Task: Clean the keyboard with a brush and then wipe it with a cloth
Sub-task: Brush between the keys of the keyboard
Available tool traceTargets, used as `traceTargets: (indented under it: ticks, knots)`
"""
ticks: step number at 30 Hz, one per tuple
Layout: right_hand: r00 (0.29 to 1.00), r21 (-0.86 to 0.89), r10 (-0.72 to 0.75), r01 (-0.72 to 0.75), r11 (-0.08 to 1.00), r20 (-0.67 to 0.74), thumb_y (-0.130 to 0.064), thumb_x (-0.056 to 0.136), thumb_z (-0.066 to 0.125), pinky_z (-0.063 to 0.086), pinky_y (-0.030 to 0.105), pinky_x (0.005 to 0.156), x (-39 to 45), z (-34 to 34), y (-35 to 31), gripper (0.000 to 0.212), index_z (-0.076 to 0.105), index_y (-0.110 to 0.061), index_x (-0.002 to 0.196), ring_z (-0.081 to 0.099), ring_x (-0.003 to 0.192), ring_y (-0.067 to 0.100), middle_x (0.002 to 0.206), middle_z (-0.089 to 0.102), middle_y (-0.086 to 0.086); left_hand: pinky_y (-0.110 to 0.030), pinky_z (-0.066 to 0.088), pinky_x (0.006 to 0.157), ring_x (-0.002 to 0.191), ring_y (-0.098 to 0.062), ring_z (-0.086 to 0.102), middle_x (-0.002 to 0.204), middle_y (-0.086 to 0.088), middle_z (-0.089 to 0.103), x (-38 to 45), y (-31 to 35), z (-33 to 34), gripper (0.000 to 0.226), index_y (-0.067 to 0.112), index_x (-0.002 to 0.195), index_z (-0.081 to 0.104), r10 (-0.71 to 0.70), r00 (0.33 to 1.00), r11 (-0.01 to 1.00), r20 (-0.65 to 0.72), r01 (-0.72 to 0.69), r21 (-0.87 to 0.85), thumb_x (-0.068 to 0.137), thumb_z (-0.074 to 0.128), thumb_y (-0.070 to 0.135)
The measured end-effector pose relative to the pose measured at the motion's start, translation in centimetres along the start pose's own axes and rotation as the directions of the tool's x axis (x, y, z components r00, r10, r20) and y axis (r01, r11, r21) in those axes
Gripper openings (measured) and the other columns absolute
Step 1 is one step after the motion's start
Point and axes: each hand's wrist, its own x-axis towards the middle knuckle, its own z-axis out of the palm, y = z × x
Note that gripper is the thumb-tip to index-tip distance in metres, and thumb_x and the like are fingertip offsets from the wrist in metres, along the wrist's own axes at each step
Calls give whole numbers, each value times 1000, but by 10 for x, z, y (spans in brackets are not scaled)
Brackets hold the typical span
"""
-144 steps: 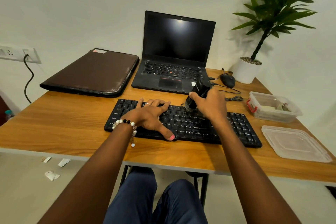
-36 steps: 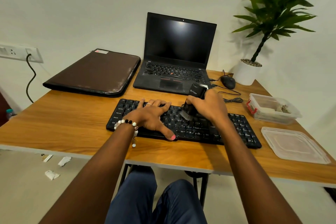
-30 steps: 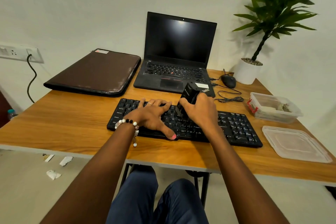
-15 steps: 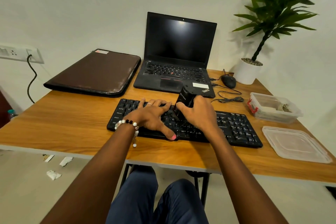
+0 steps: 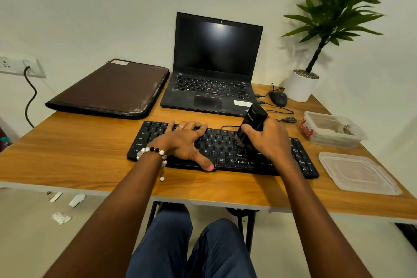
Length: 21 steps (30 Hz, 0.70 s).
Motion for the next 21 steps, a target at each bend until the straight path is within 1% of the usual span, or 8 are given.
traceTargets:
  ticks: [3, 6, 8, 10, 15, 17, 19, 21]
  knots:
    - [990, 34, 15, -20, 999, 139, -45, 82, 65, 46, 30, 57, 7, -14, 2, 30, 62, -15, 86, 61, 72, 17, 78, 64, 1, -55, -21, 112, 146, -21, -4, 159, 9, 3, 0, -1, 1, 125, 30, 153, -4, -1, 1000, 1000, 0, 1, 1, 61, 67, 75]
    - [996, 89, 35, -42, 995, 80, -46, 80, 66, 36, 26, 53, 11, -19, 4, 33, 65, -13, 87, 60, 70, 16, 79, 66, 2, -54, -21, 112, 146, -21, -4, 159, 9, 3, 1, -1, 1, 124, 30, 153, -4, -3, 1000, 1000, -2, 3, 9, 62, 67, 75]
    - [997, 119, 66, -61, 991, -39, -48, 81, 66, 39, 26, 53, 9, -15, 4, 37, 63, -12, 89, 62, 73, 18, 81, 66, 2, -54, -20, 112, 146, -21, -3, 159, 8, 2, 1, -1, 1, 124, 30, 153, -4, -2, 1000, 1000, -5, 2, 13, 62, 66, 75]
    - [995, 95, 63, -55, 994, -75, -49, 82, 66, 43, 28, 55, 5, -8, 3, 38, 61, -12, 90, 62, 73, 19, 79, 64, 2, -55, -20, 112, 146, -22, -4, 159, 8, 2, 1, -2, 1, 125, 30, 153, -4, 1, 1000, 1000, -4, -1, 12, 61, 66, 76]
    - [999, 4, -18, 18, 1000, -31, -47, 84, 63, 49, 31, 59, -6, -1, 8, 34, 59, -14, 85, 62, 73, 21, 77, 63, 2, -55, -22, 111, 147, -22, -5, 159, 9, 2, 2, -3, 2, 128, 30, 153, -4, 6, 1000, 1000, 1, -6, 5, 57, 65, 79]
    - [999, -8, -3, 4, 1000, 47, -48, 82, 64, 49, 32, 60, -5, -8, 10, 32, 59, -16, 86, 62, 74, 20, 78, 63, 1, -55, -22, 111, 146, -22, -5, 159, 8, 2, 2, -3, 3, 127, 31, 153, -4, 4, 1000, 1000, -1, -4, 6, 59, 66, 78]
    - [992, 21, 25, -28, 999, 127, -50, 79, 65, 52, 35, 64, 1, -16, 12, 36, 61, -17, 91, 64, 76, 19, 81, 66, 1, -54, -22, 111, 146, -22, -5, 159, 8, 3, 2, -3, 3, 130, 31, 153, -4, 2, 1000, 1000, 0, -2, 4, 54, 63, 81]
    - [992, 99, 45, -57, 993, 121, -50, 76, 67, 56, 40, 68, 2, -18, 10, 37, 64, -17, 93, 65, 78, 19, 83, 68, 1, -54, -22, 111, 146, -22, -4, 159, 8, 3, 2, -3, 3, 132, 31, 153, -3, 1, 1000, 1000, -1, -1, 4, 49, 60, 82]
